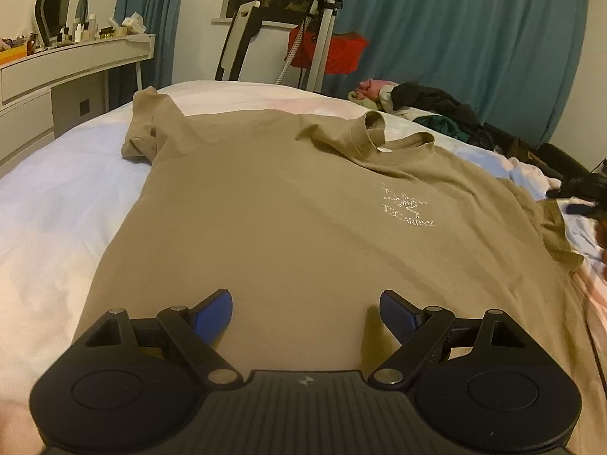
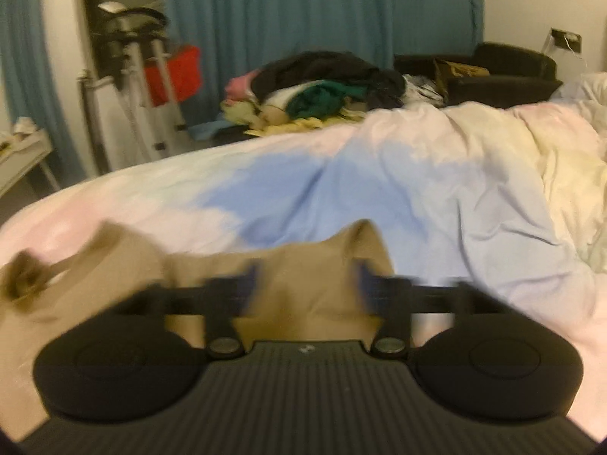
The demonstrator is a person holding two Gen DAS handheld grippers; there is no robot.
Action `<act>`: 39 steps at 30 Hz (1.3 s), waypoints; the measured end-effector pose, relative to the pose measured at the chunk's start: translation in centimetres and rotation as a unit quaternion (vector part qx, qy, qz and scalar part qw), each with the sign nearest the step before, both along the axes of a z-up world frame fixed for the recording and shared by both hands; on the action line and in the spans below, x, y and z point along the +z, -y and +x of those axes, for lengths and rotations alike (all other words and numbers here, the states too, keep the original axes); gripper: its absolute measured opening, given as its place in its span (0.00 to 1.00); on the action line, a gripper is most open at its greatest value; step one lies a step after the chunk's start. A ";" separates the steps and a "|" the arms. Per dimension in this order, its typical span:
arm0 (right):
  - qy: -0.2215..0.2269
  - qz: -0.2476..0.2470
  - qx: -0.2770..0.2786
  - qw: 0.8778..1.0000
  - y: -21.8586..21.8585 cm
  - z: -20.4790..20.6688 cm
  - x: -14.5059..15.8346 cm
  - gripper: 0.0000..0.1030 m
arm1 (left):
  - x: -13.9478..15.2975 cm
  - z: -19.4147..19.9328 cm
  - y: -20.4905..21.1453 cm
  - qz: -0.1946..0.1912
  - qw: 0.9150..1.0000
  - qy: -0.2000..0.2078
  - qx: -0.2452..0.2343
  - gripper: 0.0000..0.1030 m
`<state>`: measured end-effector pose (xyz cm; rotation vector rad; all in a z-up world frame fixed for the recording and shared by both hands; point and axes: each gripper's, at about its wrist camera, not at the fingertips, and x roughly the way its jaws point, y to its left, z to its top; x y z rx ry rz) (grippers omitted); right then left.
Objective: Fold clothes
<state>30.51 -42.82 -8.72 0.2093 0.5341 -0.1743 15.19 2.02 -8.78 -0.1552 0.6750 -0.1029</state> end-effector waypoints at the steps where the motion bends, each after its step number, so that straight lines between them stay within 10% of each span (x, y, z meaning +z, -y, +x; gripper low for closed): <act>1: 0.013 0.002 0.008 1.000 -0.7 -1.8 0.8 0.80 | 0.0 -0.2 -0.1 -0.001 1.000 -0.001 -0.003 0.84; 15: 0.107 0.120 0.053 0.986 -9.0 -30.4 8.1 0.81 | 2.8 -7.0 2.4 -0.018 0.997 0.007 -0.076 0.84; 25: 0.154 0.190 -0.009 0.970 -5.2 -37.2 7.4 0.82 | 3.1 -14.6 9.6 -0.091 0.957 -0.012 -0.277 0.80; 36: 0.125 0.228 0.007 0.965 -4.7 -37.0 5.4 0.82 | -1.4 -16.5 15.2 -0.041 0.910 -0.061 -0.409 0.45; 38: 0.121 0.230 0.010 0.966 -4.8 -36.8 5.2 0.82 | -1.8 -16.8 15.8 -0.024 0.910 -0.059 -0.410 0.05; 39: 0.120 0.231 0.011 0.966 -4.9 -36.7 5.2 0.82 | -1.9 -16.9 16.0 -0.021 0.911 -0.062 -0.407 0.05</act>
